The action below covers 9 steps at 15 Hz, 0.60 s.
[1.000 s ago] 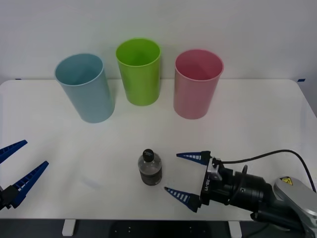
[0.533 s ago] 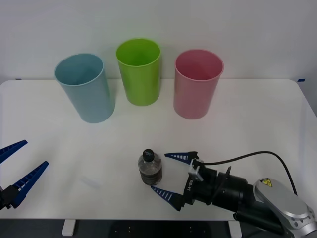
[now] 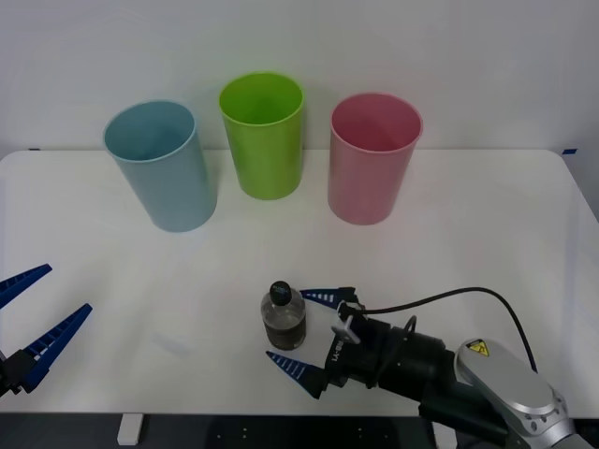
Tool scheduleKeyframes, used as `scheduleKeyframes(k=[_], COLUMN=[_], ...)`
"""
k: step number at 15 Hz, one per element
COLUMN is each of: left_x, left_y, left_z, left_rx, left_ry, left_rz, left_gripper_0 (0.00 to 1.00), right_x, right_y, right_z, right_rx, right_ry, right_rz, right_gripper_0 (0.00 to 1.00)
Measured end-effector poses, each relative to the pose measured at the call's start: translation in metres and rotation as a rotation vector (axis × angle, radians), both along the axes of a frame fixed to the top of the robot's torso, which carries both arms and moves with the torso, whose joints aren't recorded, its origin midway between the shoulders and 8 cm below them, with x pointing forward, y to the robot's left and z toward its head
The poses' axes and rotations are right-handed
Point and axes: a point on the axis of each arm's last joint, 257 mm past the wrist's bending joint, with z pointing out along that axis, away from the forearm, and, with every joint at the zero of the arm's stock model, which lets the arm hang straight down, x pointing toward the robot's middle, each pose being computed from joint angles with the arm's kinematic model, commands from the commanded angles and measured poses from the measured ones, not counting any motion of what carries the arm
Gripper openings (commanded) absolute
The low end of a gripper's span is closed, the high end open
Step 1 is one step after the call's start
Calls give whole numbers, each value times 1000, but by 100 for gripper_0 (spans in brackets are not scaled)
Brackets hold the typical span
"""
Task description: Grasp the object on the table and drop it into the matching bin: aluminum can to the light blue bin, PET bottle to the pink bin.
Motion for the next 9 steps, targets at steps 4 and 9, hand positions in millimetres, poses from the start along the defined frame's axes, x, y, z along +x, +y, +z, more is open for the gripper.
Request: scheduleKeyframes(k=[4,9], left_x=[0,0], left_y=[0,0], left_z=[0,0], left_rx=[0,0], left_ry=[0,0], left_rz=[0,0], left_gripper_0=[100,100], right_x=[5,8], right_y=[14,18], right_z=[1,1], right_rx=[-3,-3], right_ry=[-11,-11], right_rz=[-20,-32], right_gripper_0=[100,100])
